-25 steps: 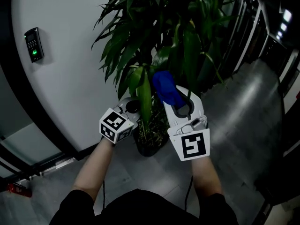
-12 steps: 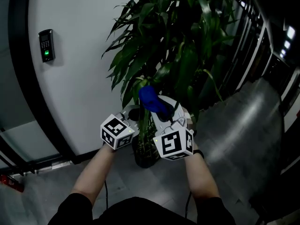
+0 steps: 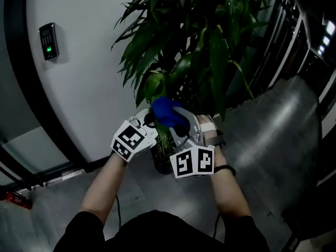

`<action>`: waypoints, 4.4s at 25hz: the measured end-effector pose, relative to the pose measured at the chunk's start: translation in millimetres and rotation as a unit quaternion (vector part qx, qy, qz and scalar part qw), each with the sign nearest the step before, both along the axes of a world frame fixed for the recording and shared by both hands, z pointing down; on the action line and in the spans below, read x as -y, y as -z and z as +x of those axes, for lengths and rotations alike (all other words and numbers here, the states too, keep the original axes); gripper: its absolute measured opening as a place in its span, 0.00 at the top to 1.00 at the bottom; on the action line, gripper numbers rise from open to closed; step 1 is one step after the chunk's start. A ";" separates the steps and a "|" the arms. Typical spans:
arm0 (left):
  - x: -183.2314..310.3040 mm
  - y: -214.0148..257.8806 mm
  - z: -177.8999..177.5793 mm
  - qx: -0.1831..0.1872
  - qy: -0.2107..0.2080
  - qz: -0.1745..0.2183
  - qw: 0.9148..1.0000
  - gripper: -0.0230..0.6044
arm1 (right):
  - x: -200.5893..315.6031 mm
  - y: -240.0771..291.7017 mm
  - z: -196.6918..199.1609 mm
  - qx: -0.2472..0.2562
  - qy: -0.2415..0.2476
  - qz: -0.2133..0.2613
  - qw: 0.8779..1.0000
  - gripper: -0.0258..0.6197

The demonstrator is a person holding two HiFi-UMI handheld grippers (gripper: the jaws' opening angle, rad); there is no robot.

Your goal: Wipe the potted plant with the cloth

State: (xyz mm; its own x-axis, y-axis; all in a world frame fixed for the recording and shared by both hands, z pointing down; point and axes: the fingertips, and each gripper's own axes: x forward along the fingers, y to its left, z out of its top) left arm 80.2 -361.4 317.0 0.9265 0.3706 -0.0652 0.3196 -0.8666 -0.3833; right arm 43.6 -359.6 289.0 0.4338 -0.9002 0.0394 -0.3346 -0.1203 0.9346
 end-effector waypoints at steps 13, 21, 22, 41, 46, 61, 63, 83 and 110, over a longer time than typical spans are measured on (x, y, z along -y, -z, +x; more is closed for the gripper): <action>7.9 -26.8 1.6 0.028 0.014 -0.013 0.999 0.95 | -10.4 -42.8 -15.9 -0.064 -0.006 -0.059 0.996 0.82; 15.4 -41.1 4.6 0.042 0.027 -0.042 0.998 0.95 | -24.6 -68.4 -23.8 -0.039 -0.007 -0.068 0.997 0.82; 17.3 -43.9 4.8 0.044 0.031 -0.051 0.997 0.95 | -26.8 -73.0 -25.4 -0.035 -0.006 -0.070 0.997 0.82; 49.9 -92.8 -46.2 0.044 0.133 -0.154 0.978 0.95 | -65.3 -155.3 0.2 0.220 0.024 -0.004 0.975 0.82; 52.9 -85.7 -86.2 0.010 0.175 -0.172 0.969 0.95 | -89.3 -133.3 22.4 0.342 0.050 0.133 0.929 0.82; 25.1 -130.2 -183.7 -0.025 0.296 -0.234 0.926 0.95 | -123.4 -179.8 29.2 0.529 0.081 0.248 0.807 0.82; 27.0 -131.6 -192.5 -0.037 0.299 -0.251 0.920 0.95 | -131.6 -175.9 27.1 0.540 0.079 0.265 0.795 0.82; 8.0 -118.6 -296.3 -0.042 0.224 -0.246 0.942 0.95 | -187.1 -153.9 -104.7 0.525 0.009 0.317 0.790 0.82; -79.0 -127.1 -303.6 -0.019 0.228 -0.217 0.949 0.95 | -285.4 -135.9 -92.8 0.502 0.042 0.328 0.799 0.82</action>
